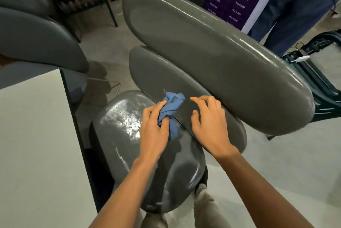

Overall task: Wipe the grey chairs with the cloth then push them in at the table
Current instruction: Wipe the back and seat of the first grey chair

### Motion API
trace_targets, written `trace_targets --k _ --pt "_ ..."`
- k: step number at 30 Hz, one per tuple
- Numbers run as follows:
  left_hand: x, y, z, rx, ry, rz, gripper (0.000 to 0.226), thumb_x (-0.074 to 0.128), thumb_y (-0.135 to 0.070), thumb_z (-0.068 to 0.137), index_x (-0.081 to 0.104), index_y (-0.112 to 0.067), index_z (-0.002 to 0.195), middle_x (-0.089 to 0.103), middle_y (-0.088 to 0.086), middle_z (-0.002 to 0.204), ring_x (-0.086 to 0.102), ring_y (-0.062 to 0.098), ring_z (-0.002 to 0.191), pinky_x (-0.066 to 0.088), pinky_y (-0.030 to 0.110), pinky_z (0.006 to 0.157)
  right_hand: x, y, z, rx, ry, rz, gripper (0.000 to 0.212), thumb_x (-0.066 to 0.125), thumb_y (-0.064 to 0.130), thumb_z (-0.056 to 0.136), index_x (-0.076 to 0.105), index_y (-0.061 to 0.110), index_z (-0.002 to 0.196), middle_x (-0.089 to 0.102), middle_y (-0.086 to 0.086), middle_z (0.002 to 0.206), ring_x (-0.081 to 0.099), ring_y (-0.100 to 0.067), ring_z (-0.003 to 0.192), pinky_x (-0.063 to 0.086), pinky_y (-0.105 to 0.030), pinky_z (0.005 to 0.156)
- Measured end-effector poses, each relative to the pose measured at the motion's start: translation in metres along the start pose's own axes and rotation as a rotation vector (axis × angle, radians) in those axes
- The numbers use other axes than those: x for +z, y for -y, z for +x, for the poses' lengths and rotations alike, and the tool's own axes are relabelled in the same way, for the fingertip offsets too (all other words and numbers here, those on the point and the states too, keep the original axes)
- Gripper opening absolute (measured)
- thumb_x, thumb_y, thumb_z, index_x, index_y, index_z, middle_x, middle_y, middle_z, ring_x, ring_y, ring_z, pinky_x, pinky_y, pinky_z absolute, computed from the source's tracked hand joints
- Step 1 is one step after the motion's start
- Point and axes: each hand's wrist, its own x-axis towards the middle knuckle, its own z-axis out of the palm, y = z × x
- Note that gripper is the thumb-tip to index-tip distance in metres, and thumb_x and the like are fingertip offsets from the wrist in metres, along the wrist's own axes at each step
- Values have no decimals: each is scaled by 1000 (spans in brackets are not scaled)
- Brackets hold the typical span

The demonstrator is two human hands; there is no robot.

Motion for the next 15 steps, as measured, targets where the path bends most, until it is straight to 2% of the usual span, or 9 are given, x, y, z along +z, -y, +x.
trace_targets --k 3,7,11,13,15 --pt "15 16 13 -15 -22 -5 49 56 -12 102 53 -32 147 47 -10 124 50 -10 110 36 0 87 20 -14 19 -6 60 8 46 54 14 97 52 18 143 49 -2 135 45 -23 126 38 -42 107" --pt "40 33 42 -44 -46 -20 50 55 -16 103 51 -38 147 45 -14 126 48 -12 114 37 0 88 41 -36 43 -6 90 9 50 55 15 96 49 16 146 48 -5 138 43 -24 128 36 -40 109" --pt "60 43 80 10 -94 -37 53 53 -15 103 48 -41 148 45 -13 128 48 -14 115 36 -1 88 58 -50 65 -35 -8 35 48 57 11 93 55 15 140 54 -5 131 51 -24 118 38 -37 102" --pt "70 47 100 62 -118 -36 52 53 -14 103 50 -41 148 45 -10 129 50 -6 118 38 3 93 66 -54 65 -91 -93 31 46 55 6 91 59 12 136 57 -5 128 54 -23 119 40 -36 105" --pt "85 54 118 130 -114 -17 52 53 -12 102 52 -38 147 44 -5 131 54 6 118 44 14 96 78 -59 59 -165 -146 12 46 56 0 90 60 7 135 58 -9 131 50 -27 132 38 -43 113"
